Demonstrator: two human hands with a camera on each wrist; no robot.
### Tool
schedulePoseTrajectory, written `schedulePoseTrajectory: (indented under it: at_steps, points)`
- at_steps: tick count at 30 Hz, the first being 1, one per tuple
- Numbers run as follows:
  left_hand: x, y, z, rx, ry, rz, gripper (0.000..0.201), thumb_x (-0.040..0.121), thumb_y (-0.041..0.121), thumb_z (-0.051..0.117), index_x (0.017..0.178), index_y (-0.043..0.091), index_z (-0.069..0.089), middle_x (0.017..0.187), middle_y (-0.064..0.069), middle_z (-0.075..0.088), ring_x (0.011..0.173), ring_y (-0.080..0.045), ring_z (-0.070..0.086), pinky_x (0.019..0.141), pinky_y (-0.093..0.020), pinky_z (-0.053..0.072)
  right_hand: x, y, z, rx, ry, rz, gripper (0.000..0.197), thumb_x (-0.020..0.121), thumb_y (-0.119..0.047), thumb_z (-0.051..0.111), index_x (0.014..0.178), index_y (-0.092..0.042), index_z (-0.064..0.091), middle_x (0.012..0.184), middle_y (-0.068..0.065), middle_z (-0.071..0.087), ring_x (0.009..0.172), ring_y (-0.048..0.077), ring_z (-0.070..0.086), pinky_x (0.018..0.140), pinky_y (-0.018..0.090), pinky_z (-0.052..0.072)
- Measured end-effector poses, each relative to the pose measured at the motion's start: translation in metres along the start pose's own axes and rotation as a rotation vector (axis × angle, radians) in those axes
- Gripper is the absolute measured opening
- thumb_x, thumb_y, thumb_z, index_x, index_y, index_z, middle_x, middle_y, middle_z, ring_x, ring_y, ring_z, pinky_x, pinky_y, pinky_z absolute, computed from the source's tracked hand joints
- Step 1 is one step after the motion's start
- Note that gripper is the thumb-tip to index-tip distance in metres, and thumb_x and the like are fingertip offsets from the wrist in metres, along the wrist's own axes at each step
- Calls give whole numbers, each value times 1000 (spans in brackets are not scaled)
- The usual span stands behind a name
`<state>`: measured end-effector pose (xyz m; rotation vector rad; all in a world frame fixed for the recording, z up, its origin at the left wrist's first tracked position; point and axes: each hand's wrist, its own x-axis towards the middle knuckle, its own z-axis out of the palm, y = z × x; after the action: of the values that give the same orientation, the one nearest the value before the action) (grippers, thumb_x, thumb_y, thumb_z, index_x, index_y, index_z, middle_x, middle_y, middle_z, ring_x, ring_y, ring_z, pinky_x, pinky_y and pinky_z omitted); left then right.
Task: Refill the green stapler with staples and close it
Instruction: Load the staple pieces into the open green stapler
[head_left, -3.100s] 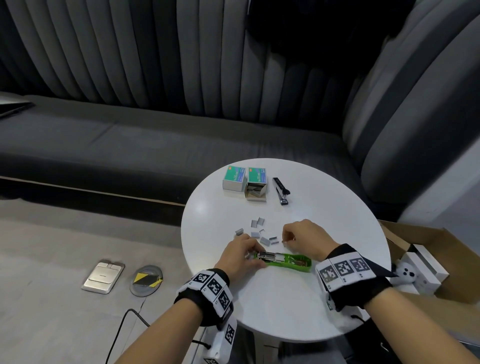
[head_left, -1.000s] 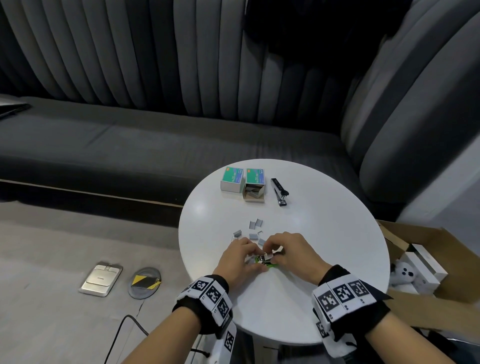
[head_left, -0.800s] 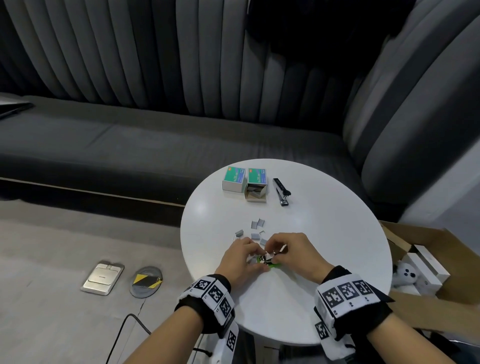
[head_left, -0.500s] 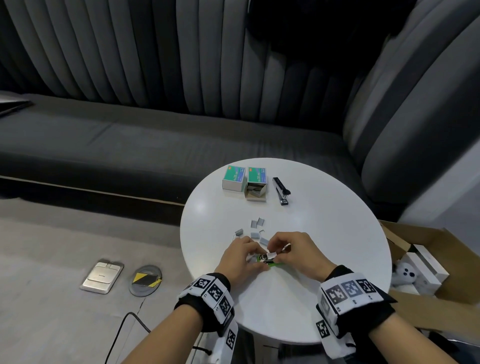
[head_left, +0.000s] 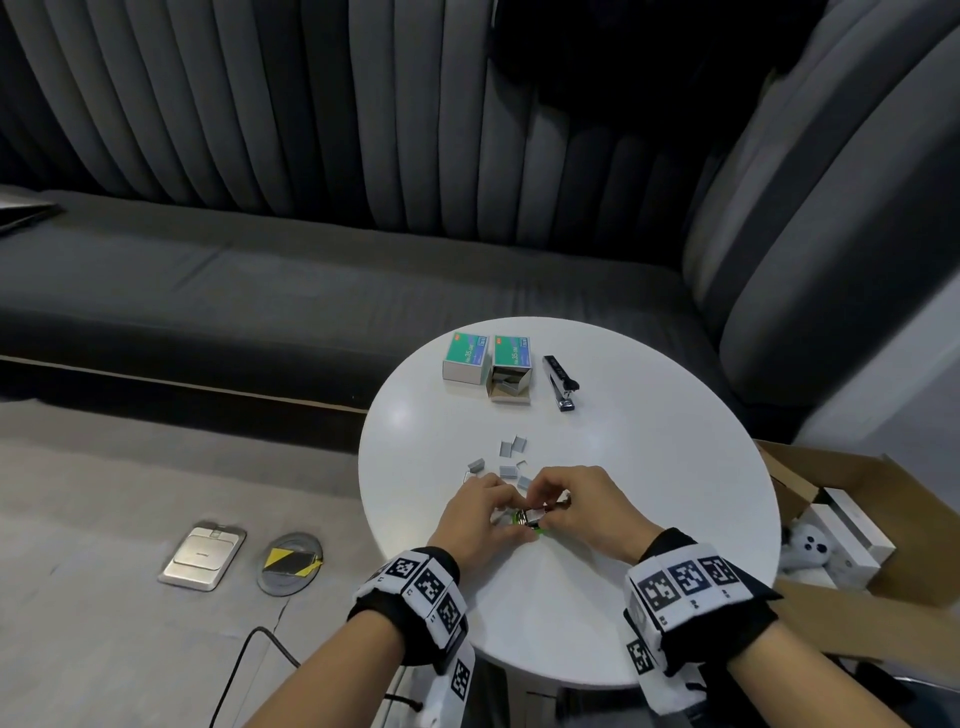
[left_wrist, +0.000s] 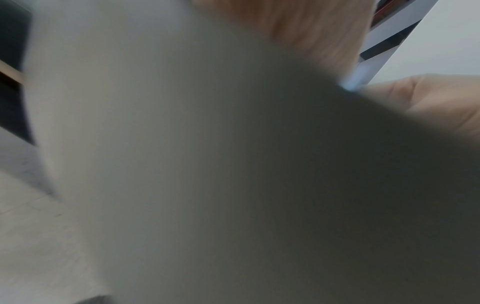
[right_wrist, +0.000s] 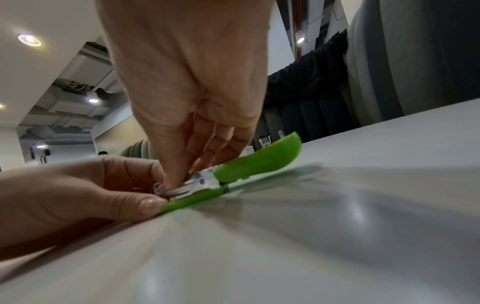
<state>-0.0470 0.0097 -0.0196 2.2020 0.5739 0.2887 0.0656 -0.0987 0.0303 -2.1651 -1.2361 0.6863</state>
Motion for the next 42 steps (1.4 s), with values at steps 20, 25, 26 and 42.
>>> schedulePoseTrajectory:
  at_steps: [20,25,26,42]
  points:
    - [1,1,0,-46,12,6,28,71,24,75,97,16,69,80,15,43,90,-9,43,73,-18,30,-11,-6,-5,-310,102,-207,16,86,-13,53,97,-10,65,97,8,63,87,26,61,76,31,45]
    - [0,1,-1,-17,0,2,30,72,26,74,100,17,68,87,8,46,91,-8,42,73,-19,29,-9,-2,-5,-280,135,-221,22,89,-9,51,107,-4,64,104,13,59,89,29,61,81,34,48]
    - [0,2,-2,-16,-4,0,30,72,26,74,100,17,68,86,9,45,91,-8,42,73,-20,29,-8,-3,-5,-283,139,-225,22,89,-7,50,106,-3,64,104,14,58,88,30,61,81,35,49]
    - [0,3,-2,1,-2,-3,30,72,27,74,99,17,69,87,9,47,92,-8,42,75,-20,31,-14,7,-19,-514,-17,-157,19,93,-17,43,104,-9,57,104,7,62,97,23,54,79,31,40]
